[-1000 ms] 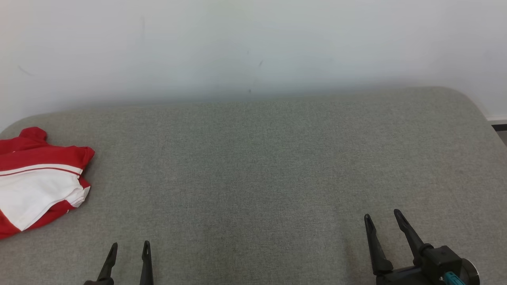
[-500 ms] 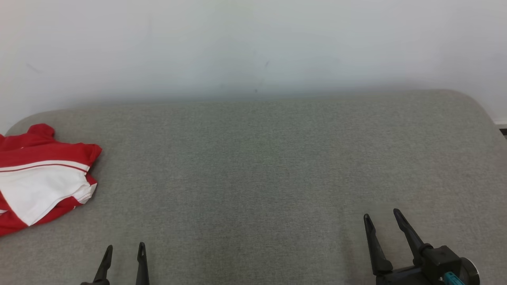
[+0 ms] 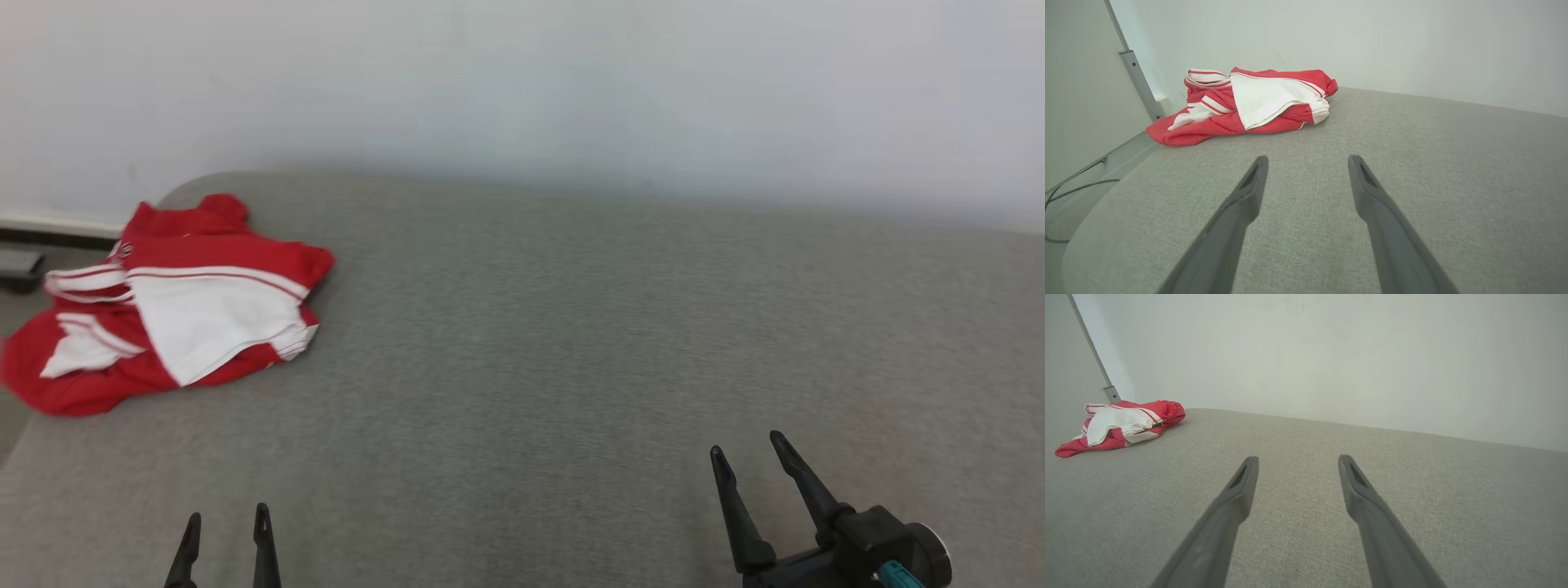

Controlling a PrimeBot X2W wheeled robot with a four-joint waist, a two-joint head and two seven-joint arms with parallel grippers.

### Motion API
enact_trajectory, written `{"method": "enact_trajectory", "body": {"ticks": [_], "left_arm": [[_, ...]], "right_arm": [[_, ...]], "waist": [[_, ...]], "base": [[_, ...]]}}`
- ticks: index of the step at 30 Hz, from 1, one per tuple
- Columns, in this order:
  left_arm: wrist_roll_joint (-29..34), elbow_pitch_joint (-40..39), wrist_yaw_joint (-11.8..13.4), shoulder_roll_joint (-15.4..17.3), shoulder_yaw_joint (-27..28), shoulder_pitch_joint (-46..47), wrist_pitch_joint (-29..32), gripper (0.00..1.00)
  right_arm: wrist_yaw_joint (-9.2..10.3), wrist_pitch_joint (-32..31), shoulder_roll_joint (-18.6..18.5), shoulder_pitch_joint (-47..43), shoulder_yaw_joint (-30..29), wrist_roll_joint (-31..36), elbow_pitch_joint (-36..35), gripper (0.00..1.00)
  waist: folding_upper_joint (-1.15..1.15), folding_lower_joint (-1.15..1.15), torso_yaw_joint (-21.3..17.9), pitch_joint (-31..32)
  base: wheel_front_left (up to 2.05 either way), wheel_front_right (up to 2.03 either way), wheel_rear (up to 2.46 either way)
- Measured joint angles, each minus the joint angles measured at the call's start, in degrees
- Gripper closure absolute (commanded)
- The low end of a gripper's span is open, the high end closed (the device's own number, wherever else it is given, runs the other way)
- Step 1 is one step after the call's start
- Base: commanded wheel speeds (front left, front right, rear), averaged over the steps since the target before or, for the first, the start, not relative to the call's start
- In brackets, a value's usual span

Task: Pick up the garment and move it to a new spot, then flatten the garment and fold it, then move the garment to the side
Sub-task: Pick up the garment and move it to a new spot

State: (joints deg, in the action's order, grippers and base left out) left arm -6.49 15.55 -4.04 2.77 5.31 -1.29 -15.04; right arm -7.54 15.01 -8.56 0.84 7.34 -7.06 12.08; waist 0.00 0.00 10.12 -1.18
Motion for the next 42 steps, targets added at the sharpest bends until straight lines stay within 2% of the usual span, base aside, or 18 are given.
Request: {"method": "enact_trajectory", "body": {"ticks": [14,20,29,38,42], "left_arm": [[0.31,0.24,-0.04,0.03,4.71,-2.43,-0.01,0.0],[-2.36,-0.52,0.53,0.09,6.42,-4.02,-0.01,0.0],[-2.93,0.59,-0.08,0.1,6.47,-4.12,-0.01,0.0],[-3.68,3.23,-2.31,0.07,6.72,1.46,-0.02,0.0],[-4.04,4.49,-3.05,1.52,7.04,6.14,-0.01,0.0]], "right_arm": [[0.0,0.12,0.58,1.38,6.06,-0.75,1.04,0.0],[0.0,0.12,0.32,3.55,8.38,-1.94,2.13,0.0],[0.0,0.12,-0.37,3.05,7.08,-2.02,1.63,0.0],[0.0,0.12,-2.78,4.13,7.8,-2.04,0.38,0.0],[0.0,0.12,-4.41,5.46,8.14,-2.19,-0.87,0.0]], "waist": [[0.0,0.0,15.3,0.09],[0.0,0.0,19.42,-0.29],[0.0,0.01,19.79,-1.16],[0.0,0.01,16.69,-4.09],[0.0,0.01,14.95,-6.35]], "base": [[0.0,0.0,0.0],[0.0,0.0,0.0],[0.0,0.0,0.0],[0.0,0.0,0.0],[0.0,0.0,0.0]]}}
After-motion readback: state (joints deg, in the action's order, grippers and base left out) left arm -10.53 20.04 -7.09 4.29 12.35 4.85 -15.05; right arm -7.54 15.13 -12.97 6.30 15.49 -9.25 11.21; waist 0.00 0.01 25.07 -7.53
